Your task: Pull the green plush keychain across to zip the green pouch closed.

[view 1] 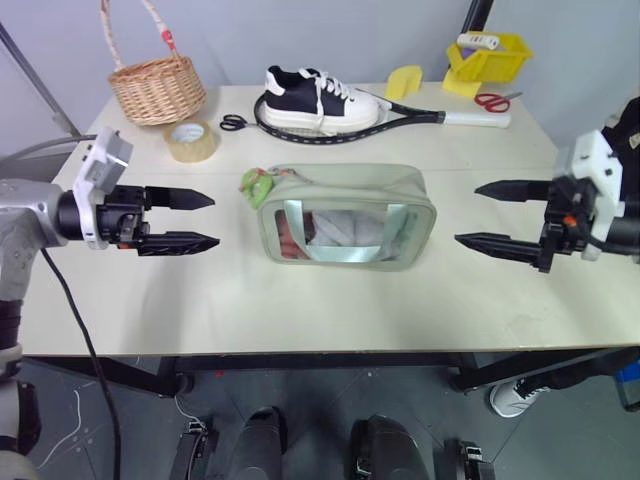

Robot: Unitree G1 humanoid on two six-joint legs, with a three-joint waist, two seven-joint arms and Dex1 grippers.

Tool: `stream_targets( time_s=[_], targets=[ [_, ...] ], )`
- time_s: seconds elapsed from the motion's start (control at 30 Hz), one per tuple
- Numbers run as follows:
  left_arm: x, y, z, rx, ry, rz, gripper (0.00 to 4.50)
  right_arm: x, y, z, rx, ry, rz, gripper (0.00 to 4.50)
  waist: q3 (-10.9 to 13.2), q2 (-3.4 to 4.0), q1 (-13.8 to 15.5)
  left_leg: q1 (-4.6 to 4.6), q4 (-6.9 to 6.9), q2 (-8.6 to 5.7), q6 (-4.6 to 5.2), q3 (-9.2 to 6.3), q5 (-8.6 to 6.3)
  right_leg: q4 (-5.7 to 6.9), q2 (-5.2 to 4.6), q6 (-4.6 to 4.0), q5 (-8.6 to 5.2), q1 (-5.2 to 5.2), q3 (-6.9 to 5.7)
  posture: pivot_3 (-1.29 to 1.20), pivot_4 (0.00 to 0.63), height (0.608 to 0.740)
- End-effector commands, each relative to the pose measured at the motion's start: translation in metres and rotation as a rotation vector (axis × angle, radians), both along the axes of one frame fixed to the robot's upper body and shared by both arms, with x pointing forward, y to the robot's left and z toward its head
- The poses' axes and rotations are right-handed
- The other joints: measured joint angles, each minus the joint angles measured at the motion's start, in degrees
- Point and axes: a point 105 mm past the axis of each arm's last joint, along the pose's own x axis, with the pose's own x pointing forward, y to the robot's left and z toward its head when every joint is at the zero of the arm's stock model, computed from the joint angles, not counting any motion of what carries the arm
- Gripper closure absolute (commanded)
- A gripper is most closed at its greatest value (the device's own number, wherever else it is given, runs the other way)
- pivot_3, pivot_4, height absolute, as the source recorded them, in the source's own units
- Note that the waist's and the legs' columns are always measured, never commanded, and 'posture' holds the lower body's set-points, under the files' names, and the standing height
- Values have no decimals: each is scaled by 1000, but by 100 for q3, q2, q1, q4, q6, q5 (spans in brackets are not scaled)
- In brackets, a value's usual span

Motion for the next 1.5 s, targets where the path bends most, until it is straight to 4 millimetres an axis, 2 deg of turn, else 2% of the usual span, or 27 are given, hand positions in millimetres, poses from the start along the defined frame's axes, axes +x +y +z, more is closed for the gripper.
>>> stream_targets(
  time_s=[0.03, 0.43, 0.57, 0.7, 0.8, 0.97, 1.03, 1.17, 1.27, 1.4, 1.47, 1.5],
  targets=[
    [-3, -2, 13, -23, -61, -22, 93, -1, 3, 10, -8, -55, 8, 0, 0, 0, -3, 0, 0, 0, 0, 0, 0, 0, 0, 0, 0, 0, 1, 0, 150, 740],
    [1, 0, 15, -38, -89, 11, 93, -1, 12, 18, -12, -80, 40, 0, 0, 0, -5, 1, 2, 0, 0, 2, 0, 2, 0, 1, 1, 0, 2, 0, 150, 740],
    [-1, 5, 23, -74, -101, 16, 93, 3, 19, 26, -9, -94, 44, 0, 0, 0, -9, 0, 3, 0, 0, 3, 0, 2, 0, 2, 1, -1, 4, 0, 150, 740],
    [0, 4, 37, -146, -119, 10, 93, 14, 42, 42, -4, -115, 74, 0, 1, 1, -60, 1, 4, 1, 0, 3, 0, 8, 1, 1, 2, -6, 7, 0, 150, 740],
    [-2, 0, 42, -181, -120, -17, 93, 26, 66, 46, -46, -99, 99, 0, 1, 2, -127, 1, 4, 3, 0, 3, 0, 11, 3, -3, 5, -9, 9, 0, 150, 740],
    [-2, -5, 50, -242, -125, -51, 93, 55, 123, 43, -186, 21, 124, 0, 2, 4, -214, -6, 7, 2, 1, 25, 1, 39, 2, -2, 6, -41, 39, 0, 150, 740],
    [-3, -6, 49, -241, -122, -59, 93, 64, 138, 41, -234, 40, 126, 0, 2, 3, -201, -35, 17, 2, 1, 35, 3, 92, 2, -2, 5, -99, 59, 0, 150, 740],
    [-4, -5, 47, -236, -124, -58, 93, 73, 158, 26, -338, 109, 137, 0, 2, 2, -168, -101, 68, 9, -4, 36, 6, 116, 8, -3, 5, -152, 61, 0, 150, 740],
    [-6, -4, 45, -227, -124, -54, 0, 81, 164, 16, -377, 124, 126, 829, 2, 2, -162, -108, 82, 6, -1, 48, 4, 114, 2, 7, 11, -152, 69, 0, 150, 740],
    [-8, -3, 42, -215, -120, -45, 0, 82, 165, 20, -378, 104, 140, 2832, 2, 2, -151, -108, 86, 6, 2, 51, 5, 117, 3, 6, 20, -154, 74, 0, 150, 740],
    [-9, -2, 41, -208, -118, -42, 0, 74, 166, 27, -365, 96, 173, 3955, 2, 2, -155, -107, 85, 7, 2, 50, 5, 120, 5, 4, 21, -157, 75, 0, 150, 740],
    [-9, -2, 40, -205, -118, -41, 0, 70, 166, 30, -363, 89, 186, 4331, 2, 2, -156, -107, 84, 8, 3, 50, 5, 122, 5, 3, 22, -159, 75, 0, 150, 740]
  ],
)
